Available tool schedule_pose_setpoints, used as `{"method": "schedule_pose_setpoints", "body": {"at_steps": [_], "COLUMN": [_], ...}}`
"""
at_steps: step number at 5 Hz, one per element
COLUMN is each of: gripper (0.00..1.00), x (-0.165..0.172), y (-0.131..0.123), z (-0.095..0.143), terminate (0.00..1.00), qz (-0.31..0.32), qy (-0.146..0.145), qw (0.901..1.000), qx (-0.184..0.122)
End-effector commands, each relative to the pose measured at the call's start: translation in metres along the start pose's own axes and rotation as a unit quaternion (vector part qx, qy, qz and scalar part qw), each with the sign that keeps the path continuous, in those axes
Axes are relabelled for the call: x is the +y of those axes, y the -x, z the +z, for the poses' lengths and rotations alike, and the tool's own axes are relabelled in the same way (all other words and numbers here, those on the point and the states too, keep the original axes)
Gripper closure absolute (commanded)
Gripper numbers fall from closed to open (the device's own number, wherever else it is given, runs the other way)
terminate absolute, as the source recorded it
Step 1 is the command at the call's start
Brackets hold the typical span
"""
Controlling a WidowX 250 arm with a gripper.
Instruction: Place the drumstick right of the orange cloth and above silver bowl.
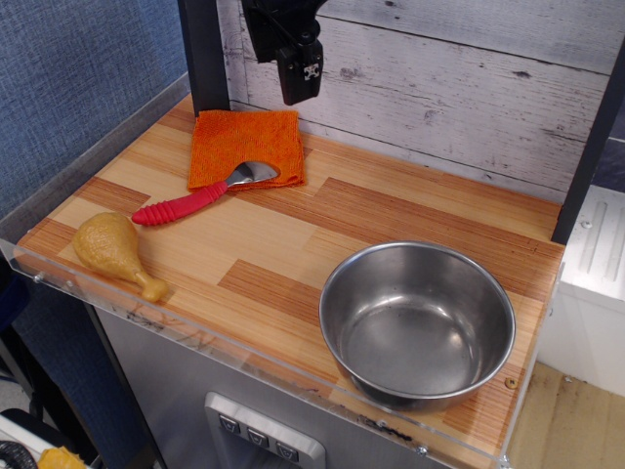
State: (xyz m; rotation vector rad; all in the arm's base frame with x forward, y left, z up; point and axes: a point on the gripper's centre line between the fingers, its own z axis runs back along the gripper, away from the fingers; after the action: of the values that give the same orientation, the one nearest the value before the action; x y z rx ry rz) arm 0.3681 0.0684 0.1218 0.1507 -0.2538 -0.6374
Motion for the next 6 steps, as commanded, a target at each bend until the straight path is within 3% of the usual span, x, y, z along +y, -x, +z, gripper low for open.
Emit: {"method": "schedule_pose_setpoints", "body": {"at_steps": [1,2,3,4,6], "gripper": [0.0,0.0,0.0,0.0,0.0], "x": [0.009,0.006,0.006,-0.002,-0.034], "y": [0.017,0.042,0.067,0.095,0.126], "z": [0.017,0.01,0.004,-0.007,-0.018], "terminate": [0.0,0.0,0.0,0.0,0.0], "qz": [0.139,0.272,0.39,0.497,0.605], "qy": [0.038,0.081,0.073,0.065,0.062], "qw": [0.9895,0.9582,0.9164,0.8639,0.791], "qx": [0.012,0.036,0.051,0.051,0.071]}}
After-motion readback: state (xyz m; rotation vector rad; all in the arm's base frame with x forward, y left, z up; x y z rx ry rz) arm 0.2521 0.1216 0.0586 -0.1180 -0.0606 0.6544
